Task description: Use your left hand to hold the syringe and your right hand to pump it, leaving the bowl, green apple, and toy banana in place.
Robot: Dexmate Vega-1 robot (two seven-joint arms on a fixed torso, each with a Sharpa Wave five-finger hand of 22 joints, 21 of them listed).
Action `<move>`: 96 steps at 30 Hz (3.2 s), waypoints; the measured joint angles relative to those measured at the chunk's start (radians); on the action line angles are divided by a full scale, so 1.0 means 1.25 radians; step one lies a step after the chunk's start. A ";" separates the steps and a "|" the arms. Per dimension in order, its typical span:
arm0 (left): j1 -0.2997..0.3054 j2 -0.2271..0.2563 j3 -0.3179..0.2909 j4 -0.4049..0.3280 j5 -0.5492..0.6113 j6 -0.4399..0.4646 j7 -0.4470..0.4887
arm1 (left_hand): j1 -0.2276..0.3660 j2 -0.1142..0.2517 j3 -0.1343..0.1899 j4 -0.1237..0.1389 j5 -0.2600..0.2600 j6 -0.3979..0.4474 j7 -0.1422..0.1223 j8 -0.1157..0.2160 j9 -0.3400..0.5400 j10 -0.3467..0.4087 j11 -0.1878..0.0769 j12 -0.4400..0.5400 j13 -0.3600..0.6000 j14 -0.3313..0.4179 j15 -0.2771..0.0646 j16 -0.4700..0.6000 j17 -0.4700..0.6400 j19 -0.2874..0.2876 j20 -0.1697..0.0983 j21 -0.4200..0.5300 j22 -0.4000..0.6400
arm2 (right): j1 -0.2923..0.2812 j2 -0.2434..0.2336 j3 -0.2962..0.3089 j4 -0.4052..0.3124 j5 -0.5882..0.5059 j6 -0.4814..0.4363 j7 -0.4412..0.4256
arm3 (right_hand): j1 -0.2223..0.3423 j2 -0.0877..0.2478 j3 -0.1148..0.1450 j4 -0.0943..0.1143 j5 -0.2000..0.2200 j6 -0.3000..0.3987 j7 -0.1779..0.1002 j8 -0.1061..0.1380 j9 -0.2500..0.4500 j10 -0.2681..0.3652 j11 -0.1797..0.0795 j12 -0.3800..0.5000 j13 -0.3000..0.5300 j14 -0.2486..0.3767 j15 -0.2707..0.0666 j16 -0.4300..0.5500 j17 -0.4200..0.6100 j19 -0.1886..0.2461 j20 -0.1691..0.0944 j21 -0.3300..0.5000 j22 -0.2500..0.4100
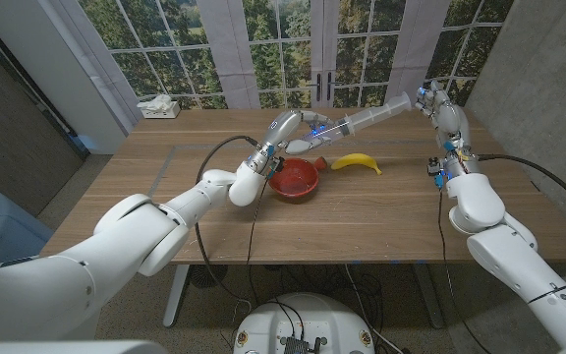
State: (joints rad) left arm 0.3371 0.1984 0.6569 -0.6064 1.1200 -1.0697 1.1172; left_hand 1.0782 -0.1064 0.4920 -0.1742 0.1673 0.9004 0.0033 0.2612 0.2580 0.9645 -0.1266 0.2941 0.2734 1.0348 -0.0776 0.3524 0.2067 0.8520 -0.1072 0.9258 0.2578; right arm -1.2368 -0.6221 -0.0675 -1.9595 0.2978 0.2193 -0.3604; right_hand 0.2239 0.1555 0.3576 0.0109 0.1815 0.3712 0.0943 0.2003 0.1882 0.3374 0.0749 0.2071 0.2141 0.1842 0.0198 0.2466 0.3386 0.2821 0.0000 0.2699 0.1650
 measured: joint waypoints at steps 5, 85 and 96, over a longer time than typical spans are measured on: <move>0.004 0.000 -0.015 -0.006 0.013 -0.007 0.000 | 0.000 0.000 -0.002 0.000 0.000 0.000 0.000 0.000 0.004 0.000 0.000 0.000 0.000 0.003 -0.003 0.000 0.000 0.000 0.000 0.000 0.000 | 0.017 -0.006 -0.006 0.002 -0.002 -0.022 -0.001 | 0.000 0.000 0.002 -0.002 0.000 0.000 0.000 0.000 0.000 0.000 0.000 0.000 0.000 0.000 0.000 0.000 0.000 0.004 -0.004 0.000 0.000; -0.036 -0.045 -0.031 0.066 0.041 -0.041 0.000 | 0.004 0.004 -0.008 0.002 0.000 -0.007 -0.007 -0.005 0.015 -0.005 -0.004 -0.016 0.014 0.002 -0.004 -0.013 0.000 -0.040 0.012 0.054 -0.015 | 0.264 -0.129 -0.161 0.040 -0.054 -0.235 0.059 | -0.049 -0.013 -0.016 0.017 -0.003 -0.013 -0.030 -0.001 0.000 -0.016 -0.016 0.000 0.000 -0.004 -0.004 -0.012 -0.007 0.010 0.019 -0.034 0.004; -0.054 -0.052 0.005 0.094 0.004 -0.023 0.000 | 0.004 0.004 -0.010 0.001 -0.001 -0.007 -0.007 -0.005 0.015 -0.005 -0.004 -0.019 0.014 0.003 -0.005 -0.013 0.000 -0.040 0.011 0.060 -0.017 | 0.275 -0.133 -0.179 0.040 -0.074 -0.235 0.067 | -0.066 -0.022 -0.018 0.029 -0.003 -0.018 -0.036 -0.001 0.000 -0.016 -0.025 -0.003 -0.002 -0.004 -0.004 -0.012 -0.007 0.010 0.018 -0.034 0.004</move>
State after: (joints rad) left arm 0.2698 0.1328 0.6636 -0.4894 1.1250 -1.0986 1.1170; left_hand 1.0838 -0.1009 0.4797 -0.1729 0.1661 0.8914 -0.0056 0.2546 0.2765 0.9588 -0.1317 0.2699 0.2905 1.0386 -0.0843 0.3357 0.2065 0.8018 -0.0928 1.0007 0.2364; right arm -0.8936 -0.7877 -0.2911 -1.9100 0.2055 -0.0745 -0.2768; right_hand 0.1409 0.1278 0.3353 0.0475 0.1776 0.3482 0.0495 0.1992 0.1882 0.3178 0.0441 0.2032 0.2113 0.1787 0.0142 0.2317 0.3293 0.2947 0.0230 0.2279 0.1703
